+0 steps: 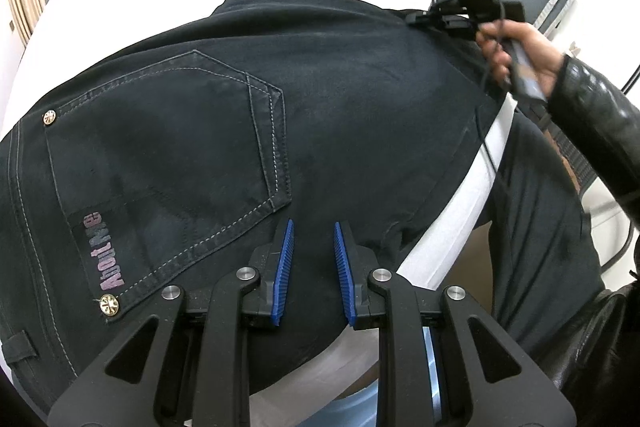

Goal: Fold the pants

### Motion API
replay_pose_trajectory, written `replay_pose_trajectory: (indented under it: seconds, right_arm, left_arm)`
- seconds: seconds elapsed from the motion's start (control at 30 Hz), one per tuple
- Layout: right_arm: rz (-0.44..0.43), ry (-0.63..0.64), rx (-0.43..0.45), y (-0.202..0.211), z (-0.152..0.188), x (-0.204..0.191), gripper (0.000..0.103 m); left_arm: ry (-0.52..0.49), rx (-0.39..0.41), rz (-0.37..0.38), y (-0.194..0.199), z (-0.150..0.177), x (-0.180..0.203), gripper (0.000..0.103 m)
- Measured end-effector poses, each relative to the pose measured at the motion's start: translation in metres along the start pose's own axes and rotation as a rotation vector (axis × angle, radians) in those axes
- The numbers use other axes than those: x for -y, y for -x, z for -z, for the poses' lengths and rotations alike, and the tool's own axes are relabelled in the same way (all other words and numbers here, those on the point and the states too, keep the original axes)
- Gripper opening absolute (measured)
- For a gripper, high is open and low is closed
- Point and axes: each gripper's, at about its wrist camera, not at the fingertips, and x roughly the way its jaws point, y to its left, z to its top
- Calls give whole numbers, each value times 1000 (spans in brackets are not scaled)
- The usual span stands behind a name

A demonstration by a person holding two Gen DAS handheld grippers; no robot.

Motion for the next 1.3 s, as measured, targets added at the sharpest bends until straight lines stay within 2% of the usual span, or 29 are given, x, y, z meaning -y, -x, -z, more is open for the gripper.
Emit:
replay_pose_trajectory:
  seconds: [0.03, 0.1, 0.13, 0.17, 0.2, 0.27, 0.33, 0.37, 0.4, 0.43, 0.47, 0.53, 0.57, 0.6, 0.67, 0.73, 0.83, 0.9, 0.93, 1.0, 1.1, 1.17, 1.23, 1.3]
  right_arm:
    - [22, -34, 27, 3, -7, 9, 0]
    - [126, -123, 110, 20, -19, 25, 0]
    - [241, -167, 176, 36, -21, 32, 10]
    - [307, -210, 220, 48, -21, 38, 17]
    - [318, -262, 258, 60, -17, 43, 17]
    - [187, -269, 249, 70, -7, 34, 17]
    - [33, -146, 164, 56, 11, -7, 17]
    - [-70, -67, 95, 42, 25, -34, 17]
    - [-214, 4, 2, 24, 41, -63, 17]
    - [-311, 48, -59, 11, 53, -82, 17]
    - [-353, 76, -93, 0, 60, -92, 17]
    - [-369, 81, -140, -20, 70, -94, 17]
    - [-347, 26, -157, -30, 71, -75, 4]
    - [-340, -27, -153, -32, 69, -58, 0]
    - [-354, -176, -88, -21, 65, -5, 0]
    - [-296, -262, 37, 10, 61, 45, 0]
    - [-95, -406, 219, 60, 42, 111, 0]
    - [36, -518, 293, 87, 38, 132, 1]
    - [63, -537, 312, 98, 35, 132, 10]
    - [0, -468, 307, 96, 34, 102, 10]
    - [-263, -267, 139, 55, 36, 11, 10]
    - [-440, -122, -11, 13, 51, -68, 10]
    - [-564, -17, -174, -29, 77, -141, 16]
    - [-603, 31, -277, -67, 93, -180, 24]
  left_arm:
    - [-1, 1, -2, 1, 0, 0, 20]
    - [0, 6, -5, 3, 2, -1, 20]
    - [6, 10, -5, 4, 3, -2, 20]
    - [10, 12, -5, 5, 4, -2, 20]
    - [11, 14, -5, 6, 4, -2, 20]
    - [7, 16, -13, 5, 4, 0, 20]
    - [-6, 14, -28, 4, 3, 3, 21]
    - [-11, 12, -33, 3, 3, 6, 21]
    - [-13, 11, -36, 3, 4, 7, 21]
    - [-12, 10, -36, 4, 5, 7, 21]
    - [-7, 9, -34, 4, 5, 8, 21]
    - [11, 12, -27, 7, 8, 5, 20]
    - [18, 14, -24, 9, 9, 3, 20]
    - [26, 17, -17, 9, 11, 0, 20]
    - [44, 25, -3, 11, 15, -3, 20]
    - [50, 32, 2, 13, 18, -4, 20]
    - [60, 43, -1, 19, 15, -7, 21]
    - [80, 82, -20, 30, 4, -13, 21]
    - [89, 107, -24, 35, -1, -17, 21]
    - [129, 164, -43, 45, -21, -34, 21]
    - [180, 186, -111, 42, -45, -62, 21]
    - [202, 158, -159, 32, -50, -83, 21]
    - [230, 110, -197, 17, -43, -105, 20]
    - [256, 142, -143, 16, -34, -115, 20]
